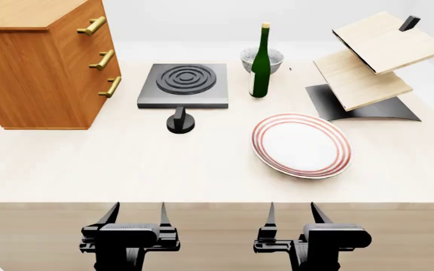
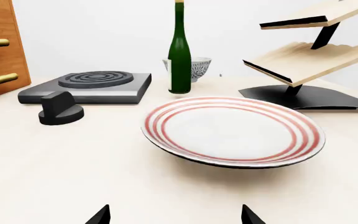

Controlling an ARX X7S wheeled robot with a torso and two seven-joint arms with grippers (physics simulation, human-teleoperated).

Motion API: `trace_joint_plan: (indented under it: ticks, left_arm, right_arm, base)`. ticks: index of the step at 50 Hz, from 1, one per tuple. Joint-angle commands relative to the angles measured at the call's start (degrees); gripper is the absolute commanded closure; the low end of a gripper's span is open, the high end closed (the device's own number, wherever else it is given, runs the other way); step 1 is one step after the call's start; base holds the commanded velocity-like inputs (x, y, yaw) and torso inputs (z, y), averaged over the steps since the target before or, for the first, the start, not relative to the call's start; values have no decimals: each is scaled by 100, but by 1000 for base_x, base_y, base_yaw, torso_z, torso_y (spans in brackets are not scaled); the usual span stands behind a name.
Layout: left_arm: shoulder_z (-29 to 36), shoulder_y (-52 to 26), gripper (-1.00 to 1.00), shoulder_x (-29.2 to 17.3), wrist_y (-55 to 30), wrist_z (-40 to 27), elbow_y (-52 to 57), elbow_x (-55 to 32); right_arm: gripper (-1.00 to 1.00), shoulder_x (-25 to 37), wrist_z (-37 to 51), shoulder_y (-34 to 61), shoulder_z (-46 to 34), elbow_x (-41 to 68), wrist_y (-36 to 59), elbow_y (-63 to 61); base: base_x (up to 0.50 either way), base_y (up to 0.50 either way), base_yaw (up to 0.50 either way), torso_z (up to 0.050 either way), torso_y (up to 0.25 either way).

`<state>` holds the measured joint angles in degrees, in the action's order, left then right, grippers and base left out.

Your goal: Turn on the stove.

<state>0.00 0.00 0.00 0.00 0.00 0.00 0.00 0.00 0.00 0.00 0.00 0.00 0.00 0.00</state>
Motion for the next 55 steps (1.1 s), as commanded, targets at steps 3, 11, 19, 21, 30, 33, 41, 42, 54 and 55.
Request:
trace_joint_plan:
  ticks: [3, 11, 19, 21, 30, 33, 41, 42, 54, 55]
  left_arm:
    - [143, -15, -100, -136, -25, -135, -20, -197]
    - [283, -80, -100, -251, -227, -288, -57, -346]
    - [335, -244, -100, -419, -1513, -513, 926, -396]
    - [288, -380, -100, -475, -2265, -547, 1490, -502]
    - [-240, -1550, -100, -577, -6493, -678, 4261, -1725]
    - [-579, -1782, -100, -457, -7166, -700, 4617, -2016]
    - [-922, -1933, -100, -430, -7543, -723, 5021, -2268]
    - [-905, -1900, -100, -440, -7488, -722, 5005, -2261]
    - [-844, -1674, -100, -568, -7032, -753, 4912, -2227]
    - [-841, -1669, -100, -571, -7022, -760, 4910, -2230]
  right_arm:
    - [-100, 137, 95, -33, -177, 185, -128, -20]
    - [-100, 271, 256, -90, -331, 232, -282, -131]
    - [-100, 329, 768, 287, -363, 15, 1420, -537]
    - [-100, 378, 684, 315, -347, 154, 1923, -1106]
    - [-100, 659, 632, 1040, -300, 421, 5343, -4300]
    - [-100, 655, 585, 1208, -217, 572, 5926, -4795]
    - [-100, 698, 588, 1363, -155, 686, 6361, -5318]
    - [-100, 696, 586, 1351, -147, 697, 6346, -5321]
    - [-100, 443, 416, 1155, 251, 1108, 5994, -5126]
    - [-100, 439, 421, 1170, 265, 1132, 6030, -5134]
  base:
    - [0, 0, 0, 0, 0]
    - [0, 0, 0, 0, 0]
    - [0, 0, 0, 0, 0]
    - [0, 0, 0, 0, 0]
    - [0, 0, 0, 0, 0]
    - [0, 0, 0, 0, 0]
    - [0, 0, 0, 0, 0]
    - [0, 0, 0, 0, 0]
    - [206, 0, 0, 0, 0]
    - [500, 0, 0, 0, 0]
